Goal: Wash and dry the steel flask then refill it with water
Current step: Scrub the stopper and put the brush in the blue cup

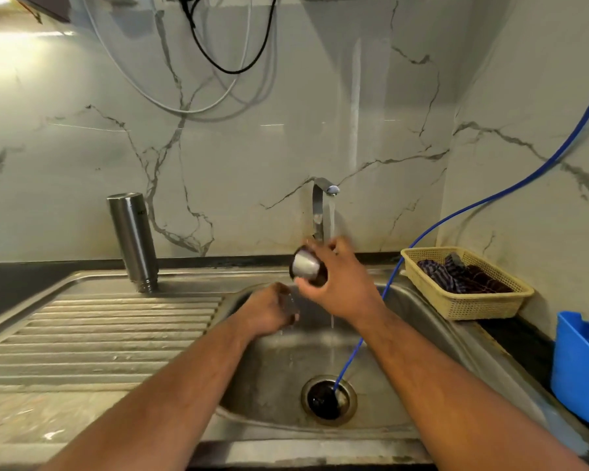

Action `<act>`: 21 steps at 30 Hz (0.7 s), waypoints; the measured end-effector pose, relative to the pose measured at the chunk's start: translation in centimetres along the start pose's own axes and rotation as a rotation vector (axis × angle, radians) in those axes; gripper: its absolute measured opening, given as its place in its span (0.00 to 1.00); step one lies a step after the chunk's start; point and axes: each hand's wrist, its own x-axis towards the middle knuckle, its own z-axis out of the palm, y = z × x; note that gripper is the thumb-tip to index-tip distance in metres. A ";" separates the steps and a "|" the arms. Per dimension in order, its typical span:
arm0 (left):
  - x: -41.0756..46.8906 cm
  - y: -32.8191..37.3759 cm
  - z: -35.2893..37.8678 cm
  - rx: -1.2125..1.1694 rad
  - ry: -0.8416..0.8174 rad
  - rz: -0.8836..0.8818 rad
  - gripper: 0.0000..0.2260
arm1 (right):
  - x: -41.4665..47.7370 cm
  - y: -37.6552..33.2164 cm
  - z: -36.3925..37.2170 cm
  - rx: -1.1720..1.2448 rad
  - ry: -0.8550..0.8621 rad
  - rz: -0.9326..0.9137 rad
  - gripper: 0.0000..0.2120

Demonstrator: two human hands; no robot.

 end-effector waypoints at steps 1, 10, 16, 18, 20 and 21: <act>-0.7 -0.9 -0.3 0.072 0.029 0.005 0.16 | -0.2 0.3 0.8 -0.044 -0.160 0.045 0.34; -1.4 -4.8 -0.7 0.027 0.048 -0.019 0.30 | 0.0 0.1 1.5 0.067 -0.085 0.128 0.25; -0.7 -7.2 -2.9 0.062 0.037 -0.063 0.29 | -0.5 1.1 2.7 -0.042 -0.261 0.256 0.20; -0.8 -8.7 -4.5 0.061 0.064 -0.106 0.28 | 0.3 -0.5 3.0 0.127 -0.193 0.249 0.22; -0.7 -10.2 -5.7 0.100 0.151 -0.176 0.25 | 1.8 -2.0 4.1 0.208 -0.245 0.246 0.24; -0.6 -10.7 -6.1 0.123 0.197 -0.218 0.21 | 3.0 -2.6 4.9 0.198 -0.271 0.230 0.26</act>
